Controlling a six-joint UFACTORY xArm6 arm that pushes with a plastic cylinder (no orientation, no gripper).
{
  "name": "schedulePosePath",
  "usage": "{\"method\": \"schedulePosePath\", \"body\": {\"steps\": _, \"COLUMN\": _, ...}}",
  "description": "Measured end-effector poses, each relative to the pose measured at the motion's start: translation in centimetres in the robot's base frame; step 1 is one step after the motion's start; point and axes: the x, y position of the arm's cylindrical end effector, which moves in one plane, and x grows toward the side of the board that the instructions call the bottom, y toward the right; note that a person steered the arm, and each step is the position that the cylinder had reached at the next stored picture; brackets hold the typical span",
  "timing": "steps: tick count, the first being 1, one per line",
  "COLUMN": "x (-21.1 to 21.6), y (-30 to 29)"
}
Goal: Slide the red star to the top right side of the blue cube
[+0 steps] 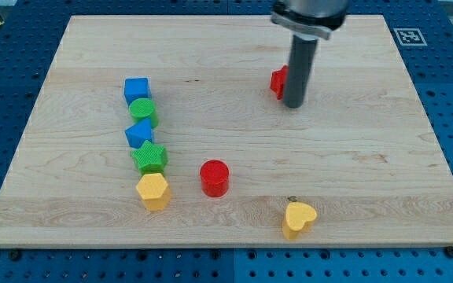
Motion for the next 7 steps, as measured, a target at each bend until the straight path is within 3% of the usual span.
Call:
{"method": "schedulePosePath", "body": {"steps": 2, "x": -3.4, "y": 3.1}}
{"method": "schedulePosePath", "body": {"steps": 7, "x": -2.4, "y": -9.2}}
